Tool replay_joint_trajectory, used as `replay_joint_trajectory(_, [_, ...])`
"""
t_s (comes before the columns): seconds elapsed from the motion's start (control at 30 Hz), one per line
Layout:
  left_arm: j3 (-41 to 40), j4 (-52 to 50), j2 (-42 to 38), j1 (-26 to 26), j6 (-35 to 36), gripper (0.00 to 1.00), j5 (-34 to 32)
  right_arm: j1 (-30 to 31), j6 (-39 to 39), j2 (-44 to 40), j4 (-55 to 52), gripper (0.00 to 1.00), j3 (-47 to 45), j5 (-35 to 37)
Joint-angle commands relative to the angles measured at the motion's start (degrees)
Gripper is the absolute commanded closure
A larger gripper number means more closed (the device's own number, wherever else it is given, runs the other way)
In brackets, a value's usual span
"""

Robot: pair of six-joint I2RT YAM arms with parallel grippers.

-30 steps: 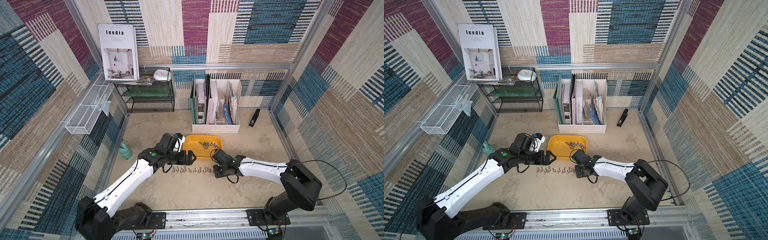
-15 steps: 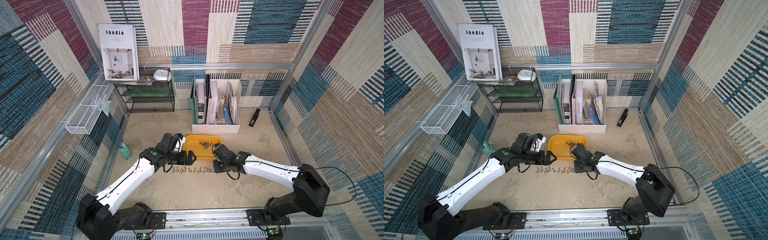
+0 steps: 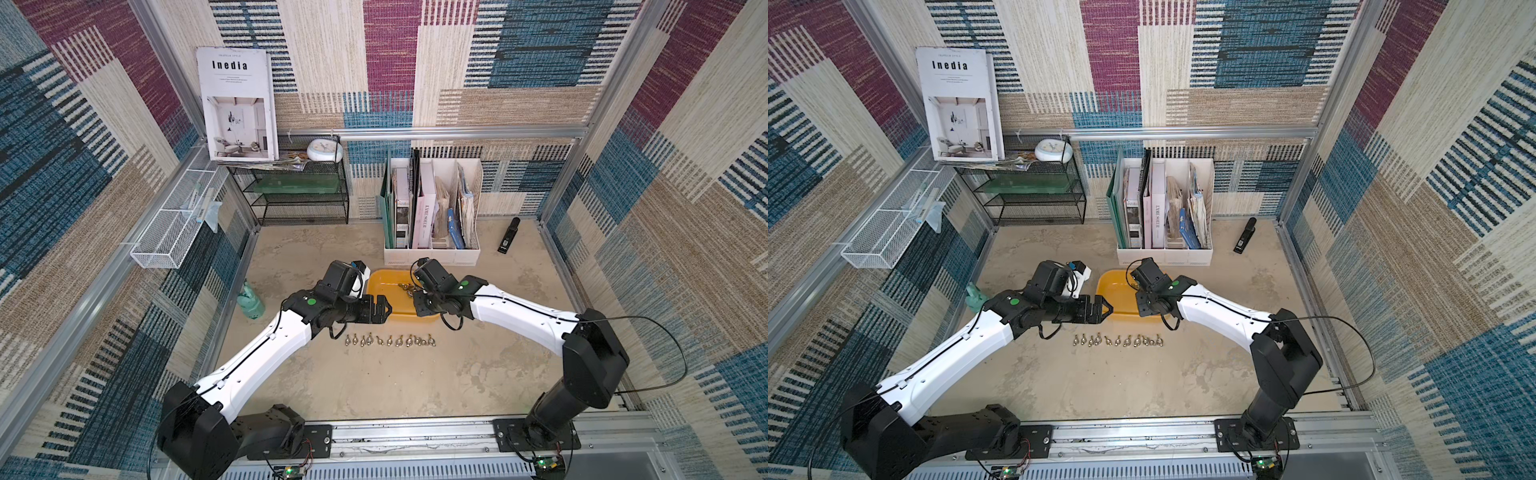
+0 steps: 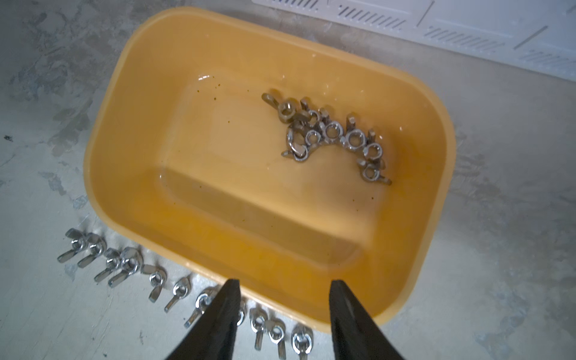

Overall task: Take out the wing nut from the storage box
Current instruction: Place the wing nut at the center of the board, then pick up the wing nut from the storage box.

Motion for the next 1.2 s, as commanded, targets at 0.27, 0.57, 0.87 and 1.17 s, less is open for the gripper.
replay_joint_trajectory(0.27, [0.9, -1.6, 0.3, 2.4, 0.7, 0.01, -1.7, -2.6, -10.0, 13.7, 2.8, 0.51, 11.7, -5.0])
replay_joint_trajectory(0.57, [1.0, -2.6, 0.0, 4.4, 1.3, 0.01, -1.3, -5.2, -13.4, 21.3, 3.0, 0.5, 17.6, -5.9])
replay_joint_trajectory(0.87, [0.9, -2.5, 0.4, 5.5, 1.6, 0.01, -0.5, -6.6, -14.9, 25.3, 2.4, 0.5, 20.9, -7.5])
replay_joint_trajectory(1.17, [0.7, -2.1, 0.8, 6.1, 1.5, 0.01, -0.1, -6.7, -15.5, 26.6, 2.3, 0.5, 20.8, -7.9])
